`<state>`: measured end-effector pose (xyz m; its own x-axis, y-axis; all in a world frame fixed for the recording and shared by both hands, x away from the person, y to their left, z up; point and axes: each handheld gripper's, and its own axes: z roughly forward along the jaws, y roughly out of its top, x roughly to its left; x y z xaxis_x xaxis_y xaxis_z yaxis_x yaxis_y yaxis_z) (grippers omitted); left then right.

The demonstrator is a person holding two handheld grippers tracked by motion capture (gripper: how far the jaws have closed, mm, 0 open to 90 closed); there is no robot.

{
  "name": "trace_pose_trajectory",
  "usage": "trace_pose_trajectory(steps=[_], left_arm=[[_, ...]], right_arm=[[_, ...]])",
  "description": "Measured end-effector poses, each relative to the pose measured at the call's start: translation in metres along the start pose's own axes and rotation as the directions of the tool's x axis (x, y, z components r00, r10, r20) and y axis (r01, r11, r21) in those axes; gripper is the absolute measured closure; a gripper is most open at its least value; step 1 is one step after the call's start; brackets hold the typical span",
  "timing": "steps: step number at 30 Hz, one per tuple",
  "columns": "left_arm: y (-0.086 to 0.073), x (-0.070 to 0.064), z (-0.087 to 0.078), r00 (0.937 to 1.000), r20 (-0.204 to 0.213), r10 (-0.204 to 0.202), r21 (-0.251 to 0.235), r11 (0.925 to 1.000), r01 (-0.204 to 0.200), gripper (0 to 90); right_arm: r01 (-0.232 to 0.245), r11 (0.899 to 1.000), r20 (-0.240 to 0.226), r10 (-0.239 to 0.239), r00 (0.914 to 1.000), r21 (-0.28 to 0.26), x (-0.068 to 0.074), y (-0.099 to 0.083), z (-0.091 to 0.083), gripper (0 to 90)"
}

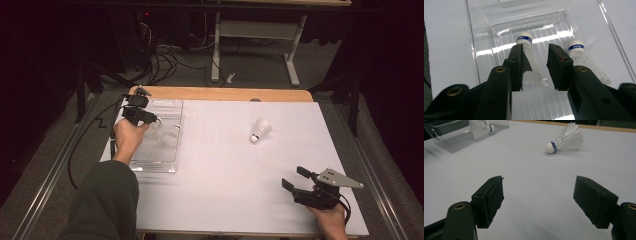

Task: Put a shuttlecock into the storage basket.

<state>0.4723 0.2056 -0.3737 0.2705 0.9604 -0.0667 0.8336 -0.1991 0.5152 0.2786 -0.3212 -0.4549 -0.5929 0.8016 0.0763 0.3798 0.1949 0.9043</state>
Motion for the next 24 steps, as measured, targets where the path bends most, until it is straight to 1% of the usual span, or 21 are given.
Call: trace_pose_trajectory(steps=[6, 8, 12, 16, 24], left_arm=[[-0.001, -0.005, -0.006, 0.9998, 0.015, 0.017, -0.02, 0.9997, -0.016, 60.6], [-0.001, -0.007, -0.008, 0.9997, 0.013, 0.021, -0.025, 0.9995, -0.021, 58.3], [-0.002, -0.01, -0.014, 0.9995, 0.018, 0.024, -0.048, 0.9986, -0.023, 54.5], [-0.005, -0.013, -0.019, 0.9992, 0.02, 0.034, -0.066, 0.9973, -0.033, 50.4], [-0.011, -0.018, -0.023, 0.9978, 0.033, 0.056, -0.081, 0.9953, -0.054, 46.9]], right_arm=[[0.0, 1.0, 0.001, 0.0, 1.0, 0.003, 0.0, 0.0, 0.0, 24.5], [-0.001, 1.0, 0.001, 0.001, 1.0, 0.004, 0.0, 0.0, 0.0, 24.5], [0.001, 1.0, 0.0, -0.001, 1.0, 0.0, 0.0, 0.0, 0.0, 24.5], [0.0, 1.0, -0.001, 0.0, 1.0, 0.0, 0.0, 0.0, 0.0, 24.5], [0.001, 1.0, 0.0, -0.001, 1.0, 0.002, 0.001, 0.0, 0.0, 24.5]])
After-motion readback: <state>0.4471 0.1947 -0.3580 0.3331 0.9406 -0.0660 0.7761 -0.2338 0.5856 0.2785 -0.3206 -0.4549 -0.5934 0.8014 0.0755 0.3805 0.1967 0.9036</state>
